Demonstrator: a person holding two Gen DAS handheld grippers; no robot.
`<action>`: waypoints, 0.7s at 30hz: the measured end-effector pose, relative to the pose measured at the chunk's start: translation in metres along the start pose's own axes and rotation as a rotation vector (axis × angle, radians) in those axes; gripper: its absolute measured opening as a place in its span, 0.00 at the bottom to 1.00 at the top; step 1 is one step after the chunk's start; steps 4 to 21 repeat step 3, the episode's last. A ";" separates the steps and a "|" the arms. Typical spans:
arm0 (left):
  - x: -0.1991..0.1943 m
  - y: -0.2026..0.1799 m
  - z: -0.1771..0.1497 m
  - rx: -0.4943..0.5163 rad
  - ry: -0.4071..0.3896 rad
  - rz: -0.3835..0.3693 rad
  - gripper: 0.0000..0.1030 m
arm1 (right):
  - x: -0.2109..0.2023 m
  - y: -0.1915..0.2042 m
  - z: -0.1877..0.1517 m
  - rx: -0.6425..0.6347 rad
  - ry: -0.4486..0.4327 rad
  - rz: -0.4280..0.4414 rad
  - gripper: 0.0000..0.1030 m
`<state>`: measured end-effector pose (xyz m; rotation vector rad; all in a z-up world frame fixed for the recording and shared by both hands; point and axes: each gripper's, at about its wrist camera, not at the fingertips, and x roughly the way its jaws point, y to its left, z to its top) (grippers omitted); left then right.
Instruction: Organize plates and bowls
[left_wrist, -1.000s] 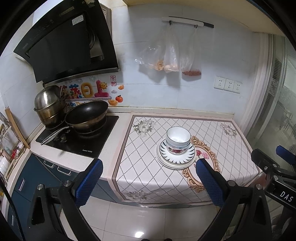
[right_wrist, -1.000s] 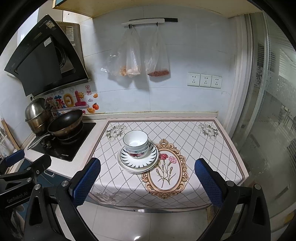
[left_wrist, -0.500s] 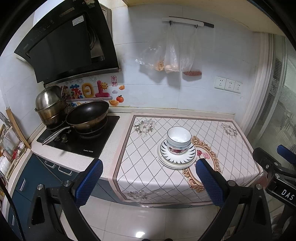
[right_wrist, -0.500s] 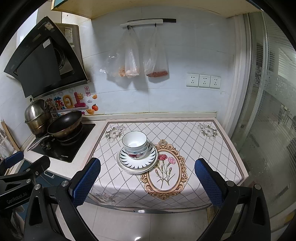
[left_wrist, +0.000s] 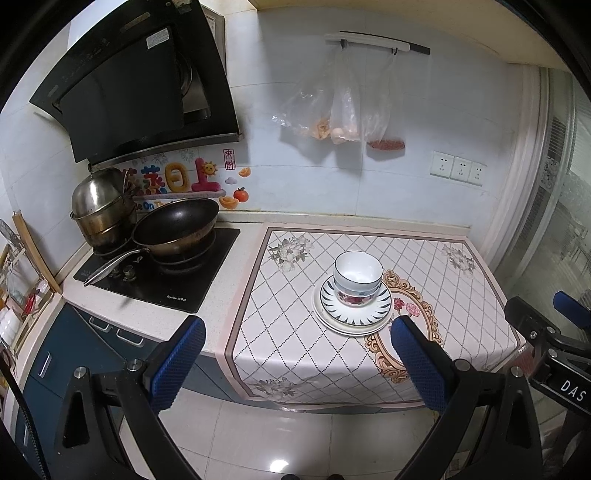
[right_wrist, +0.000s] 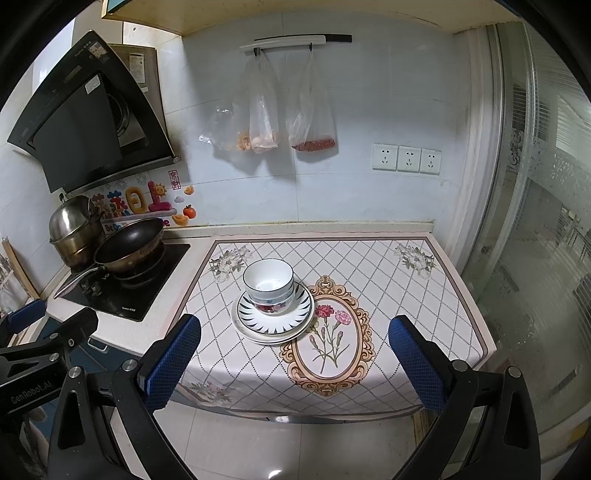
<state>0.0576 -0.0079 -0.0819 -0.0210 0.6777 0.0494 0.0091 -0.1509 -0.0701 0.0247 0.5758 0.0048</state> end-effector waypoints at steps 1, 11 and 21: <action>0.000 0.000 0.000 0.000 0.001 0.000 1.00 | 0.000 0.000 0.000 -0.002 0.001 -0.001 1.00; 0.001 0.000 0.000 0.002 0.001 -0.001 1.00 | 0.000 0.000 0.000 -0.001 0.004 0.000 1.00; 0.001 0.000 0.000 0.002 0.001 -0.001 1.00 | 0.000 0.000 0.000 -0.001 0.004 0.000 1.00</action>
